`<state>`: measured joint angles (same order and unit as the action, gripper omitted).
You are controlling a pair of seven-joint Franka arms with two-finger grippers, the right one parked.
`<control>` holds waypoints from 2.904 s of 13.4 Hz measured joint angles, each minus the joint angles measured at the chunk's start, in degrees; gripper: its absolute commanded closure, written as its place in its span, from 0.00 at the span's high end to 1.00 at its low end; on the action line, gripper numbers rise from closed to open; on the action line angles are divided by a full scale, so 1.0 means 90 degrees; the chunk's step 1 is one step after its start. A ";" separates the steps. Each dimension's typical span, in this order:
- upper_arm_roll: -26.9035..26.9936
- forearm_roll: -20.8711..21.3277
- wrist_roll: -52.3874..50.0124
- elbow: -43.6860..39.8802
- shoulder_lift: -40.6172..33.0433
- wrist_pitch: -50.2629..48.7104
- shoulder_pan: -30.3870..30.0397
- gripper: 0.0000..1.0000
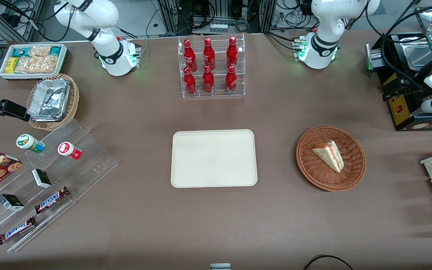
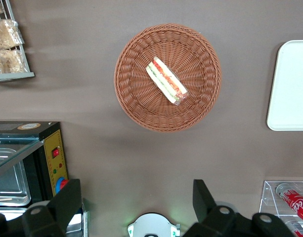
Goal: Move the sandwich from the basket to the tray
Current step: 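Move the left gripper over the wrapped sandwich in the wicker basket, then lower the left gripper onto the sandwich and close on it, then lift the sandwich out of the basket and carry it toward the cream tray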
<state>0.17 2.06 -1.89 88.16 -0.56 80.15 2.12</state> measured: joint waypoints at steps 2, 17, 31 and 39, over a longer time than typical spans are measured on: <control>-0.0002 0.0000 0.0023 -0.0027 0.0018 -0.0037 0.0000 1.00; -0.0106 0.0237 -0.4513 0.2966 0.1047 0.4123 0.0432 1.00; -0.0052 0.0237 -0.5562 0.4772 0.1712 0.7335 0.0477 0.08; -0.0078 0.0264 -0.5619 0.4131 0.1502 0.6393 0.0496 0.10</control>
<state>-0.53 4.44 -52.46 125.34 12.96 137.69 6.58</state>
